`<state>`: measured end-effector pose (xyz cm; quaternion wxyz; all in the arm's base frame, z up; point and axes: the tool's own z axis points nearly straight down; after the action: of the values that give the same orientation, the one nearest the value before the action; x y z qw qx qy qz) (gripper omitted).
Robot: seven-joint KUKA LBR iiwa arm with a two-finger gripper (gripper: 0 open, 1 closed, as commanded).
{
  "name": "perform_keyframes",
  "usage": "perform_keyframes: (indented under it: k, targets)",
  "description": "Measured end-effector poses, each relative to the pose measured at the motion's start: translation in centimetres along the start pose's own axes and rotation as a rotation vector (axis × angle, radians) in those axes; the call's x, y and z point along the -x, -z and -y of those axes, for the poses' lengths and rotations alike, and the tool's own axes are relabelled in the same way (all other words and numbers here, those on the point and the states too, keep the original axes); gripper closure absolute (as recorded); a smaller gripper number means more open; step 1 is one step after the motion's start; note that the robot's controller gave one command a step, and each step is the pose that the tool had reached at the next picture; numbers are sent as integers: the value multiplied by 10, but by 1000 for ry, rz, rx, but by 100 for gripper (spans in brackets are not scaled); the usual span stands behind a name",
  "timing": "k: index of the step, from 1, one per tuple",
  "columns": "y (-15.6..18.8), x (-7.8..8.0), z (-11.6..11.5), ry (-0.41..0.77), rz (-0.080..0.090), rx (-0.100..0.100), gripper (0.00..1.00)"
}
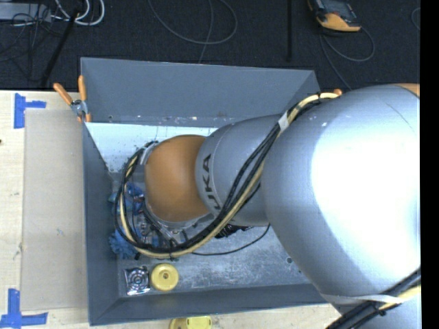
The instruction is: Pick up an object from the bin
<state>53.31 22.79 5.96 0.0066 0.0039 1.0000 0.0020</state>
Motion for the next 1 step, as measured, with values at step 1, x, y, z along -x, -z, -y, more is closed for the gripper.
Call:
perform_keyframes:
  k: [1]
  targets:
    - [16,-3,1,-1,-13,-5,100]
